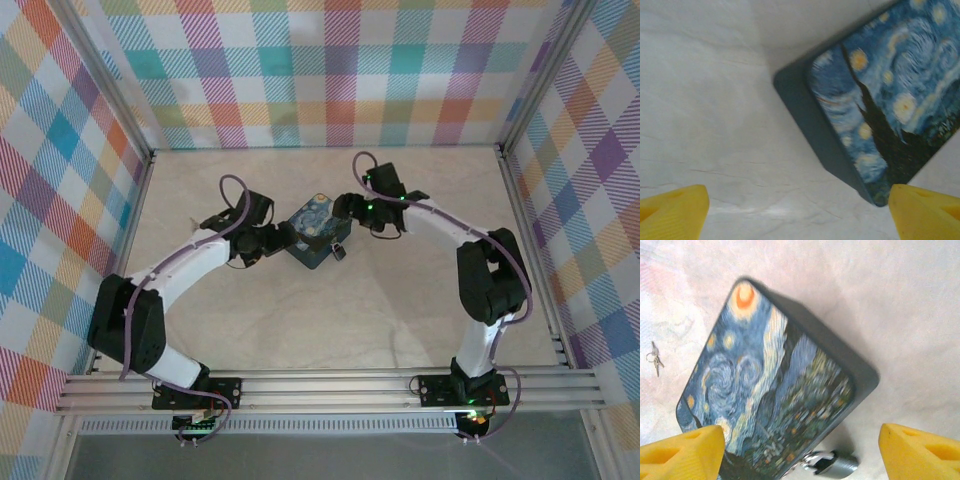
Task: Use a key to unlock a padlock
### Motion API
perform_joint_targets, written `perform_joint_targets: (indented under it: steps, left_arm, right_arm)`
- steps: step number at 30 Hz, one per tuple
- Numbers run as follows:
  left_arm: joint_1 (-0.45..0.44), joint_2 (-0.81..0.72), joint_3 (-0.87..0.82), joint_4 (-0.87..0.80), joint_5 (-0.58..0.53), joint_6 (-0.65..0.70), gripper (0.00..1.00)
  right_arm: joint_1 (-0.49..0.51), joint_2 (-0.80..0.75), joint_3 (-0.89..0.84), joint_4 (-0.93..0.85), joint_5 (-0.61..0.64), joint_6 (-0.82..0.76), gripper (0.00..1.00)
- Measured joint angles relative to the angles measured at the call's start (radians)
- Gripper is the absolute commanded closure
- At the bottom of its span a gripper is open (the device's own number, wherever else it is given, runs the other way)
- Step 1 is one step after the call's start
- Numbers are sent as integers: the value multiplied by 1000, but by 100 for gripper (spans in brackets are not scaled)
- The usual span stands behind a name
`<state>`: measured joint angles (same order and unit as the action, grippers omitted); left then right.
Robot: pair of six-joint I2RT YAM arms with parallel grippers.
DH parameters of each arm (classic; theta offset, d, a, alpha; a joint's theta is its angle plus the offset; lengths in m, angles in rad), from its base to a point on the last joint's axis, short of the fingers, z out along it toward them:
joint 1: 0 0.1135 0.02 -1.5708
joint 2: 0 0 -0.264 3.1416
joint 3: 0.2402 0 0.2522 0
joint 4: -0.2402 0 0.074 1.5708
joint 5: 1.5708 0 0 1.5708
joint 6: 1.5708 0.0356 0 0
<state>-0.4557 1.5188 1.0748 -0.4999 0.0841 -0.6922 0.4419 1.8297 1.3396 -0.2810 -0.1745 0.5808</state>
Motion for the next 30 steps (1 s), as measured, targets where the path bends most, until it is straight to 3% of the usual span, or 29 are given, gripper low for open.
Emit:
perform_joint_targets:
  steps: [7,14,25,30]
  left_arm:
    - [-47,134,32,66,50,-56,8]
    - [-47,208,117,99,50,-72,8]
    - [-38,353,313,62,-26,-55,8]
    - [-25,371,375,19,-53,-34,7]
  right_arm:
    - [-63,143,162,3,-143,-230,21]
    - [-54,216,177,11,-263,-299,24]
    - [-64,55,-88,132,-310,-260,24]
    - [-62,39,-111,134,-305,-257,21]
